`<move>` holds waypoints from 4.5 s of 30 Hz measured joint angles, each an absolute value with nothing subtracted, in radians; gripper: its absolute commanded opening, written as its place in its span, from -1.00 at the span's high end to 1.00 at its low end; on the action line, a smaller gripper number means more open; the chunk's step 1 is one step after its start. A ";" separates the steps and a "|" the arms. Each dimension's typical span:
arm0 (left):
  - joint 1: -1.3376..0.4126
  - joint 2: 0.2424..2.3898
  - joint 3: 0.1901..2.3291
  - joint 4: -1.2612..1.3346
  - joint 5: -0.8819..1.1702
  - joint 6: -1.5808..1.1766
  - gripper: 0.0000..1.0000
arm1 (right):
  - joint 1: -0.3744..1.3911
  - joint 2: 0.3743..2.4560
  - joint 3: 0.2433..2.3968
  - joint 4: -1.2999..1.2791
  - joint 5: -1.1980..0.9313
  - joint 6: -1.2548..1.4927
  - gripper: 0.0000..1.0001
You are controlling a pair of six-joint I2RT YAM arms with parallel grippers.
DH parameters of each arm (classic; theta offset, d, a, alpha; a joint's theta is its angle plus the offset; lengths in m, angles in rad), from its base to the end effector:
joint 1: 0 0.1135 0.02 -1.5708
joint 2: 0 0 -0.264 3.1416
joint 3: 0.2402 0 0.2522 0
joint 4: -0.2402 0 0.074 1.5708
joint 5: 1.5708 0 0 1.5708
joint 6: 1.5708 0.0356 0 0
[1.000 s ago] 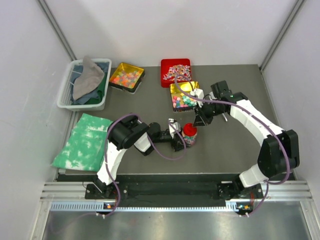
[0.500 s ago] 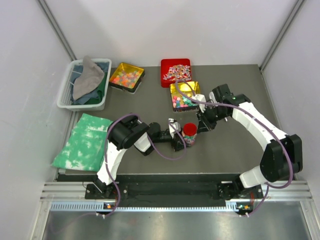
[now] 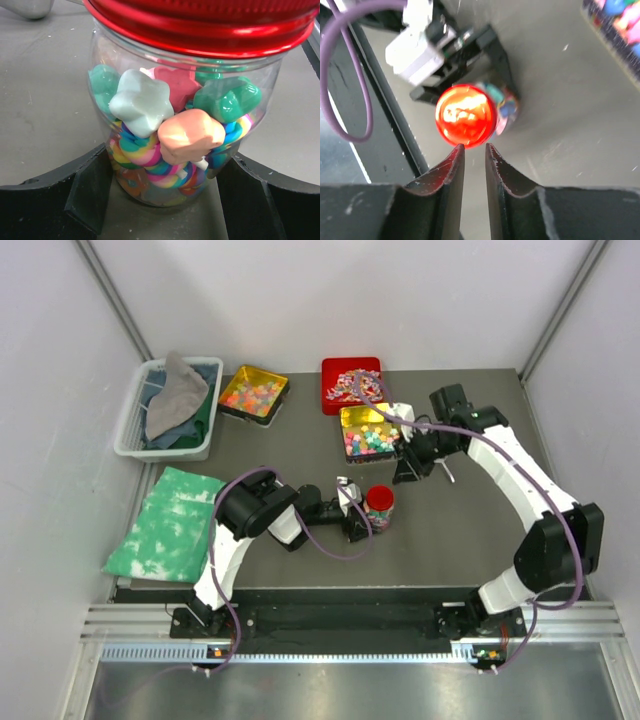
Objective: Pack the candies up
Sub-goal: Screw the bottle lid onto the packing bottle.
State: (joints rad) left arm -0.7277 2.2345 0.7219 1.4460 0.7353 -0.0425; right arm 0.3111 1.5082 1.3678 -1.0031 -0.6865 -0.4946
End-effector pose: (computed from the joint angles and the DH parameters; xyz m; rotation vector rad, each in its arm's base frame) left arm 0.2507 -0.2553 0.0737 1.1167 1.3574 -1.1714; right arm 0.2754 0.1122 0.3097 -1.1738 2.2534 0.8512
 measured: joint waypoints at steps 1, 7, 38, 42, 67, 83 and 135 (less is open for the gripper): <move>-0.728 2.234 0.722 1.446 0.735 -0.043 0.27 | 0.311 1.526 1.393 -1.003 -0.692 -0.496 0.50; -0.728 2.234 0.722 1.446 0.735 -0.043 0.27 | 0.311 1.660 1.483 -0.983 -0.735 -0.495 0.22; -0.727 2.234 0.724 1.444 0.736 -0.043 0.27 | 0.363 1.715 1.403 -0.952 -0.786 -0.522 0.44; -0.728 2.234 0.724 1.444 0.744 -0.042 0.27 | 0.363 1.671 1.361 -0.926 -0.768 -0.524 0.46; -0.736 2.234 0.724 1.441 0.781 -0.038 0.28 | 0.357 1.521 1.227 -0.905 -0.693 -0.524 0.52; -0.734 2.234 0.724 1.447 0.799 -0.024 0.28 | 0.383 1.493 1.215 -0.925 -0.677 -0.532 0.51; -0.731 2.234 0.730 1.437 0.732 -0.046 0.28 | 0.350 1.769 1.499 -1.071 -0.788 -0.546 0.48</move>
State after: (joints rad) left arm -0.7307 2.2345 0.7300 1.4368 0.7319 -0.0463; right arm 0.3504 1.7695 1.4986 -1.0710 -0.7876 -0.5461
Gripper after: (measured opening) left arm 0.788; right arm 0.284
